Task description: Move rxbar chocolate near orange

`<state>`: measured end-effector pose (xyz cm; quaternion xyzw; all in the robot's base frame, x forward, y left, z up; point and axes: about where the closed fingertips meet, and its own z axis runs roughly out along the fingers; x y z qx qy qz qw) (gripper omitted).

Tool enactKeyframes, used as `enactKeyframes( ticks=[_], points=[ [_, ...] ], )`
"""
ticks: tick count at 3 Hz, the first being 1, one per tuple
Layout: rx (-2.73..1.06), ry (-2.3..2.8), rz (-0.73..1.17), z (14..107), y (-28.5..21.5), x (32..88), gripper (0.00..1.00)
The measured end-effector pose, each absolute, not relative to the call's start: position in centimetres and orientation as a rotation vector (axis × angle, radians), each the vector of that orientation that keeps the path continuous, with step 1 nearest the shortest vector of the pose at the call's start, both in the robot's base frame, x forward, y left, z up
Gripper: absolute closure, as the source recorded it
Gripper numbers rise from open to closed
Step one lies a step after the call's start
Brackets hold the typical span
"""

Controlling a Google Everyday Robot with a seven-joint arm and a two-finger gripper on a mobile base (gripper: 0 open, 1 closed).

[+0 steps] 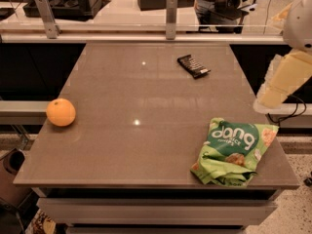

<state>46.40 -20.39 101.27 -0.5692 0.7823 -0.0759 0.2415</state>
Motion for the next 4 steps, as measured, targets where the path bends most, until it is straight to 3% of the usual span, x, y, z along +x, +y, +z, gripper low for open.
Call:
enactKeyframes(
  ticks=[4],
  points=[
    [-0.828,2.200,0.005,95.6,-21.8,58.3,0.00]
  ],
)
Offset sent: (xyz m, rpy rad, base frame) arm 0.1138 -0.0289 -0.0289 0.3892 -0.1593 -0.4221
